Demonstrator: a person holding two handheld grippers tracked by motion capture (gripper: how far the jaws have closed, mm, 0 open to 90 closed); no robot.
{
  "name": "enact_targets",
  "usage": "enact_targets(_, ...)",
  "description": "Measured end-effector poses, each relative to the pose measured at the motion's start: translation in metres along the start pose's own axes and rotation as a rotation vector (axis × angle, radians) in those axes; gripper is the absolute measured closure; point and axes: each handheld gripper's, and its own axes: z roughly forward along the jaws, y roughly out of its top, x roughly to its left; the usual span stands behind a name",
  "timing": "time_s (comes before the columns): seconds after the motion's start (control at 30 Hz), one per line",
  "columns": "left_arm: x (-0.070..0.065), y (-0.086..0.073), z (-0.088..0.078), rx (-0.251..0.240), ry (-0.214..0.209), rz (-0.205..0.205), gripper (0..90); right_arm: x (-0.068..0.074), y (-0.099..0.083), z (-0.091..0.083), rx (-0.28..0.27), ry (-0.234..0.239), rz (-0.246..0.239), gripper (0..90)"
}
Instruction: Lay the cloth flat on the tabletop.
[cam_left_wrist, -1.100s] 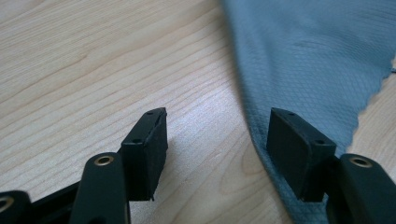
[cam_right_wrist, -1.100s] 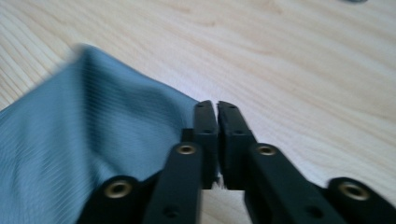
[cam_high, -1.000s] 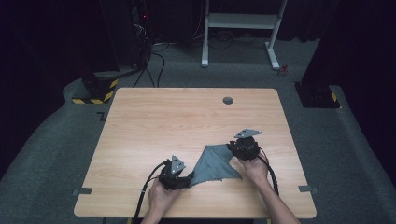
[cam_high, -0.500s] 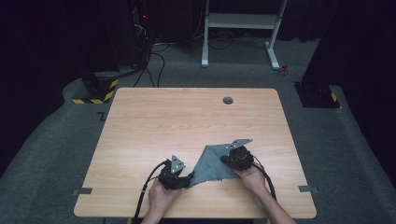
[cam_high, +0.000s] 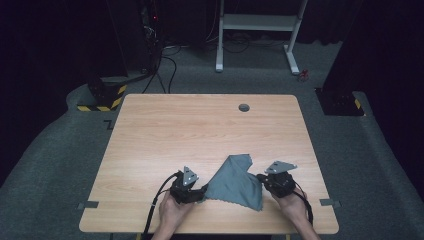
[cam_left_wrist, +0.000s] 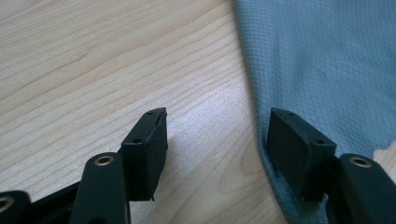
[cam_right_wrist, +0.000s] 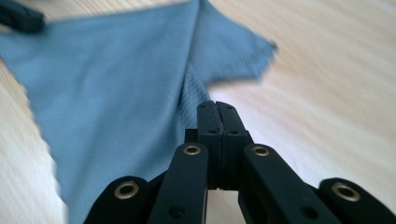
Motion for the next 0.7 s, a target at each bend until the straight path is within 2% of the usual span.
enact_targets(0.07, 0.0, 0.0, 0.0, 0.0, -0.001, 0.0, 38.7, -0.002, -0.011, -0.005, 0.019, -0.009, 0.029, 90.0)
enact_targets(0.13, -0.001, 0.0, 0.0, 0.0, -0.008, -0.008, 39.2, -0.001, -0.023, -0.006, 0.056, -0.007, 0.035, 89.9)
enact_targets(0.23, 0.0, 0.003, 0.003, 0.001, -0.033, 0.005, 41.3, 0.009, -0.028, 0.0, 0.103, -0.035, -0.027, 88.4)
enact_targets(0.27, 0.0, 0.005, 0.004, 0.003, -0.036, 0.008, 41.4, 0.009, -0.025, 0.002, 0.09, -0.035, -0.029, 84.9)
enact_targets(0.33, 0.001, 0.015, 0.008, 0.03, -0.041, 0.028, 41.8, 0.006, -0.015, 0.004, 0.039, -0.019, 0.013, 80.2)
enact_targets(0.43, 0.0, 0.031, 0.018, 0.044, -0.082, 0.029, 43.7, 0.001, 0.007, 0.015, -0.011, -0.009, 0.048, 74.6)
enact_targets(0.5, -0.001, 0.041, 0.026, 0.052, -0.088, 0.04, 44.7, -0.003, 0.023, 0.028, -0.011, -0.01, 0.061, 71.8)
enact_targets(0.57, -0.002, 0.049, 0.032, 0.052, -0.109, 0.032, 45.9, -0.007, 0.036, 0.042, 0.008, -0.031, 0.078, 69.0)
enact_targets(0.7, -0.007, 0.059, 0.043, 0.065, -0.119, 0.037, 48.2, -0.019, 0.05, 0.064, 0.057, -0.064, 0.121, 65.5)
